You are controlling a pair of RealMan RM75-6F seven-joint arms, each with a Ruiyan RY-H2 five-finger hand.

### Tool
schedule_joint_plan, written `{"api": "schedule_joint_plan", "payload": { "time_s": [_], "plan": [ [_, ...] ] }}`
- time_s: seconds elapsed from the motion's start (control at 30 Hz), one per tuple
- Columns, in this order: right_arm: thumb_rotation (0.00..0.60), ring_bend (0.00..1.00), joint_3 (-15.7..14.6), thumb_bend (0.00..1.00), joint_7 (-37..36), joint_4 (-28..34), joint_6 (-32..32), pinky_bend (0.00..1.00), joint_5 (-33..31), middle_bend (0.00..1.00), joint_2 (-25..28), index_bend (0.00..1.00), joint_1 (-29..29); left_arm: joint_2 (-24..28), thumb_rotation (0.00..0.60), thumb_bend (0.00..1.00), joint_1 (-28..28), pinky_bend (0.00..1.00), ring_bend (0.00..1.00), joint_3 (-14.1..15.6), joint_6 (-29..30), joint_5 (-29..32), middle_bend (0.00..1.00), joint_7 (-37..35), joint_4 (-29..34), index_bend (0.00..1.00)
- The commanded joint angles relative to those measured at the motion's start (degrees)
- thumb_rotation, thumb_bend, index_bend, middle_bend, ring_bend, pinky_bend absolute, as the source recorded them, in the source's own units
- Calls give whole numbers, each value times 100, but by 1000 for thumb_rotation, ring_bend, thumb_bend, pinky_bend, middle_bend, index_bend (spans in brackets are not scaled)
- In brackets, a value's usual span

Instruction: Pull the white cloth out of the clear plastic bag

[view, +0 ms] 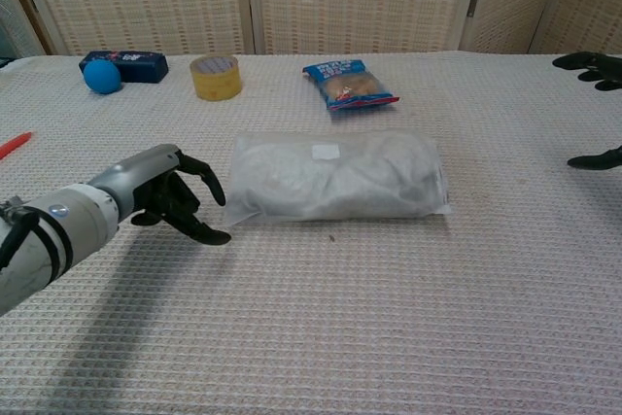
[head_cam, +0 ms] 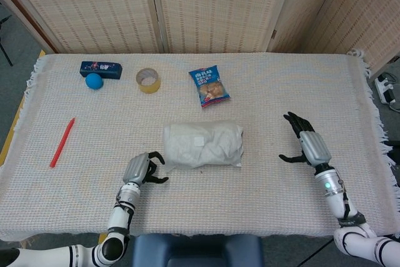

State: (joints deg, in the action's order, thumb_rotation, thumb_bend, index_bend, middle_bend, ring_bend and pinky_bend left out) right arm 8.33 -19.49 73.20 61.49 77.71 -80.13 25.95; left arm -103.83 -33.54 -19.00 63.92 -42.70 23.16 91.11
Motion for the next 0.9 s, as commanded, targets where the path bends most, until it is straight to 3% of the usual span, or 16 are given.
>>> {"api": "schedule_joint_plan", "payload": {
  "time_s": [0.03, 0.27, 0.57, 0.7, 0.9],
  "plan": [
    [600, 0, -11, 99, -2, -25, 20, 0, 18, 0, 9, 54, -14, -95, 600, 149, -61, 1000, 1000, -5, 65, 42, 1000, 7, -153, 582],
    [600, 0, 9, 101, 20, -84, 32, 0, 15, 0, 5, 57, -12, -166, 600, 208, -172, 1000, 1000, -80, 42, 264, 1000, 8, -249, 661],
    [600, 0, 9, 102, -10, -203, -5, 0, 9, 0, -79, 68, 5, -59, 586, 151, -370, 1000, 1000, -206, 123, 771, 1000, 322, 159, 645],
    [600, 0, -23, 101, -71, -237, -11, 0, 54, 0, -83, 68, -3, -148, 582, 108, -509, 1000, 1000, -273, 254, 852, 1000, 437, 24, 637],
    [600, 0, 6, 101, -118, -275, 17, 0, 51, 0, -56, 69, -10, -191, 580, 133, -636, 1000, 1000, -361, 227, 1068, 1000, 485, -150, 650]
  ]
}}
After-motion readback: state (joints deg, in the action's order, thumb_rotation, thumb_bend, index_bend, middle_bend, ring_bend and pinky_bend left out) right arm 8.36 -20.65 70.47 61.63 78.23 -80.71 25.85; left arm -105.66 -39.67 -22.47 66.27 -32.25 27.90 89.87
